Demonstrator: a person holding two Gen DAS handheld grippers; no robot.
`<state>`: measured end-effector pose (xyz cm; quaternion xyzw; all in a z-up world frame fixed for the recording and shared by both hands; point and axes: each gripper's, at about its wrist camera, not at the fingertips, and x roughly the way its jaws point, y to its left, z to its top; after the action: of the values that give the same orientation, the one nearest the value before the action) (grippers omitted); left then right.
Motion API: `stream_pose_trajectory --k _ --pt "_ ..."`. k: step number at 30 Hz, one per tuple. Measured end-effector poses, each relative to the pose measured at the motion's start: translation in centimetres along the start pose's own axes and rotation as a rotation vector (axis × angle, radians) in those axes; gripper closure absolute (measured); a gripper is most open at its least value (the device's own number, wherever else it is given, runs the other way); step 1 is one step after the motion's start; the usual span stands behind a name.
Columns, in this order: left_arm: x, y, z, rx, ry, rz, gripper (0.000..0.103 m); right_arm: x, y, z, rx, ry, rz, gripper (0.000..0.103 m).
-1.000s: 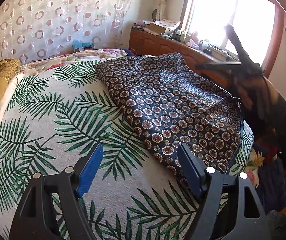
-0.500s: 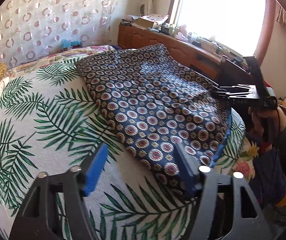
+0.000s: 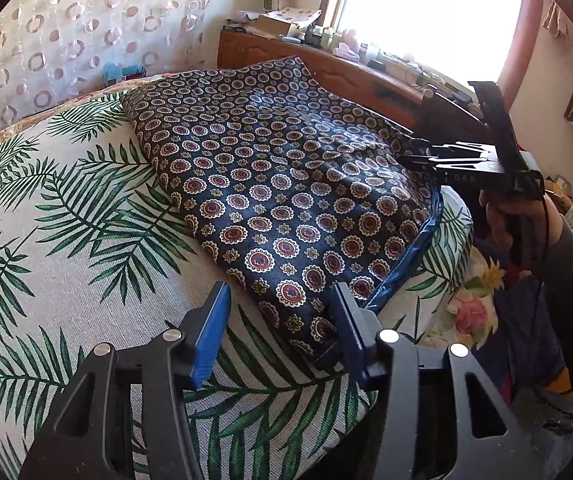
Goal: Fold small clothes
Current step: 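Grasp the folded shirt edge with the left gripper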
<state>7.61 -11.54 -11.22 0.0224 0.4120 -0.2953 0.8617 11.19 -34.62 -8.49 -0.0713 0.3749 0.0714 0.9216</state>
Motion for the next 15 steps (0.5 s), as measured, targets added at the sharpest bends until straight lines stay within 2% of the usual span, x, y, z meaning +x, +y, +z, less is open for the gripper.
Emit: stream_pose_trajectory --k 3,5,12,15 --pt "-0.1 -0.2 -0.1 0.005 -0.007 0.009 0.052 0.3 -0.3 -0.1 0.015 -0.004 0.011 0.046" --pt "-0.1 -0.4 -0.3 0.024 -0.008 0.016 0.064 0.4 -0.5 -0.2 0.025 -0.006 0.01 0.044" --pt "-0.1 -0.3 -0.3 0.022 -0.02 0.0 0.069 0.9 -1.2 -0.4 0.076 -0.011 0.028 0.039" --pt "0.0 -0.2 -0.3 0.018 -0.022 0.002 0.083 0.9 -1.3 -0.5 0.081 -0.013 0.031 0.039"
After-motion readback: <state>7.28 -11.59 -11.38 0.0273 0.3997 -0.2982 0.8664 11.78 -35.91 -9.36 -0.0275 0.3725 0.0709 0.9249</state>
